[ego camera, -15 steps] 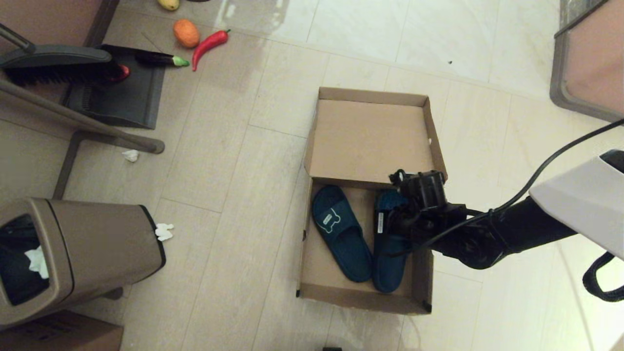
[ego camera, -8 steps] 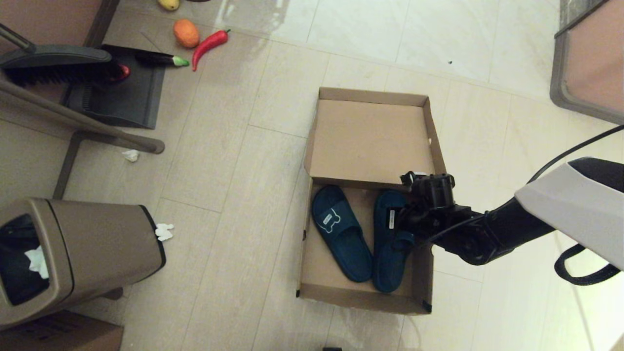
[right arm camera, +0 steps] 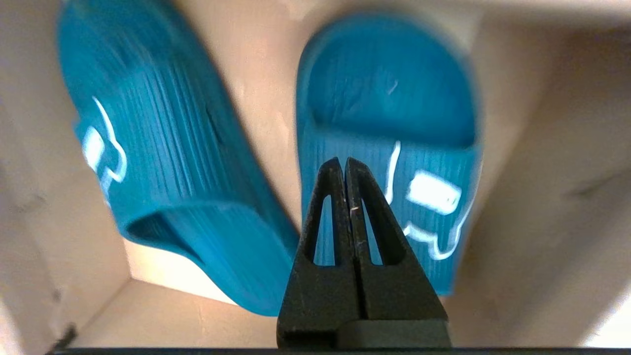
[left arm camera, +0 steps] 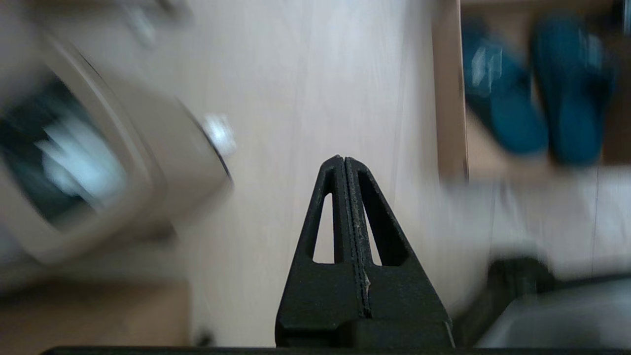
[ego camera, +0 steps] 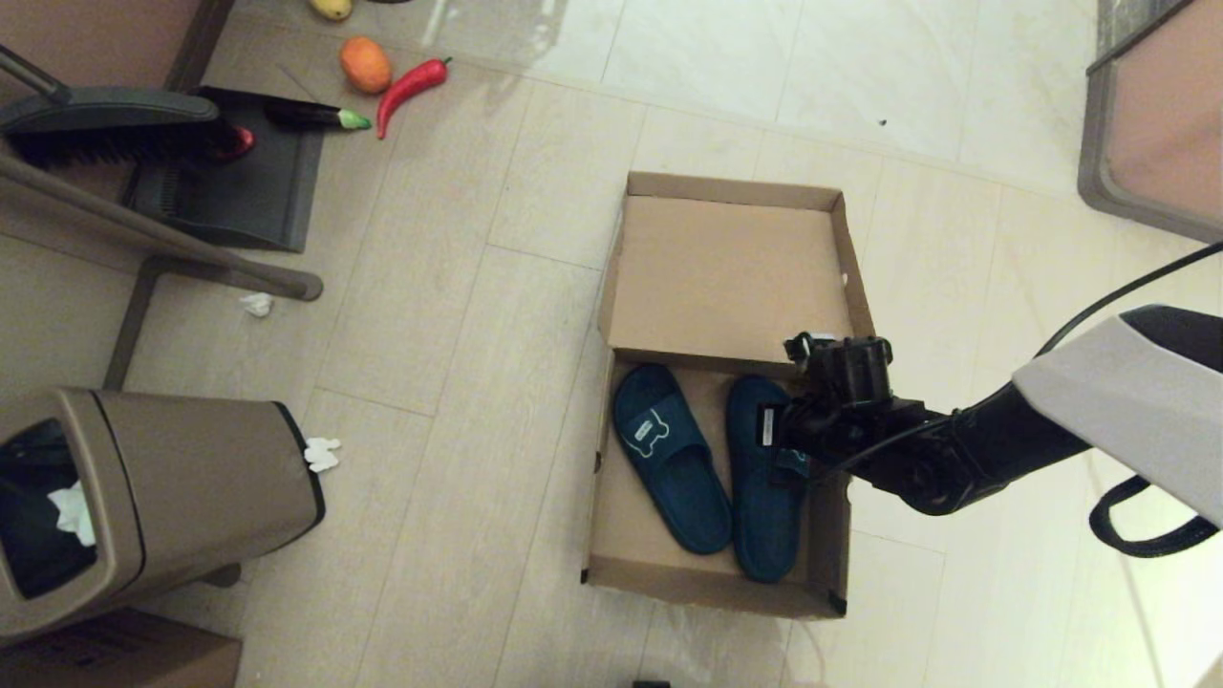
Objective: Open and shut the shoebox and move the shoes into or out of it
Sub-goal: Put the shoes into the shoe box
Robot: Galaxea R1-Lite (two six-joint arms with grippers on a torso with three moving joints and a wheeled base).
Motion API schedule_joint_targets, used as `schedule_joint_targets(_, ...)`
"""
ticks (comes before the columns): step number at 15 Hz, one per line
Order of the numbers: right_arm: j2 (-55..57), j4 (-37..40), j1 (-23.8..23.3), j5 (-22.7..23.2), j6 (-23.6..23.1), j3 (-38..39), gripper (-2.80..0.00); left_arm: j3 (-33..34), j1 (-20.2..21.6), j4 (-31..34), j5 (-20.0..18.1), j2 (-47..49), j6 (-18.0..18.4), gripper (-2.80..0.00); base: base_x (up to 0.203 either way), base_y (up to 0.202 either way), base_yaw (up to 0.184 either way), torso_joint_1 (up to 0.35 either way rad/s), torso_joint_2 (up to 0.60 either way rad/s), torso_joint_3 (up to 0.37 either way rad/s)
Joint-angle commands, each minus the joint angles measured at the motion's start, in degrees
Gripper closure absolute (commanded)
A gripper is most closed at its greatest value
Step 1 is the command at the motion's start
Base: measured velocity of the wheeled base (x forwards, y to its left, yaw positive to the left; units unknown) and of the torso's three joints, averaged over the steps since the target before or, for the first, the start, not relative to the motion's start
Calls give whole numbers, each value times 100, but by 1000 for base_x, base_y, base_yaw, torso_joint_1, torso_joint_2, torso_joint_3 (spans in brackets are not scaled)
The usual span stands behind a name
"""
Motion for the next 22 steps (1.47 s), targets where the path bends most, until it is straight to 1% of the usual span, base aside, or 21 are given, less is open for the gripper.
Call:
schedule_joint_targets(1, -557, 46, -56, -2, 14, 89, 0, -658, -7, 38, -6, 674, -27, 0, 0, 0, 0, 0, 0, 0)
schedule_joint_targets(3, -962, 305, -89, 0, 21, 94, 0, -928, -25, -125, -9, 1595, -145, 0, 0, 0, 0, 0, 0, 0)
schedule_joint_targets(4, -1181, 431, -155, 4, 23, 93, 0, -1042, -31, -377, -10, 2168, -249, 0, 0, 0, 0, 0, 0, 0)
schedule_joint_targets(5, -1371, 626, -297, 31, 24, 72, 0, -1158, -32, -688, -7, 2764, -367, 0, 0, 0, 0, 0, 0, 0)
schedule_joint_targets(8, -1740, 1016, -966, 224, 24, 9, 0, -1487, -39, -1363, -18, 4234, -691, 0, 0, 0, 0, 0, 0, 0)
schedule_joint_targets(11, -1883, 1156, -1532, 268, 25, 16, 0, -1700, -30, -1809, -20, 5127, -837, 0, 0, 0, 0, 0, 0, 0)
schedule_joint_targets(14, -1978, 1418, -2071, 541, 84, -8, 0, -1727, 5, -2119, 0, 5831, -1041, 0, 0, 0, 0, 0, 0, 0)
schedule_joint_targets(16, -1925, 1490, -2493, 668, 111, -187, 0, -1703, 7, -2166, -2, 6208, -1020, 0, 0, 0, 0, 0, 0, 0)
schedule_joint_targets(17, -1893, 1620, -2740, 793, 131, -309, 0, -1699, 8, -2170, 10, 6393, -906, 0, 0, 0, 0, 0, 0, 0)
schedule_joint_targets(18, -1832, 1726, -2952, 971, 271, -437, 0, -1716, 8, -2173, 68, 6561, -782, 0, 0, 0, 0, 0, 0, 0)
schedule_joint_targets(19, -1719, 1791, -3115, 1108, 603, -597, 0, -1755, 9, -2180, 131, 6732, -672, 0, 0, 0, 0, 0, 0, 0)
schedule_joint_targets(20, -1612, 1874, -3204, 1150, 792, -689, 0, -1838, 9, -2183, 150, 6861, -611, 0, 0, 0, 0, 0, 0, 0)
schedule_joint_targets(22, -1507, 1904, -3235, 1169, 833, -723, 0, -1986, 9, -2183, 136, 7153, -611, 0, 0, 0, 0, 0, 0, 0)
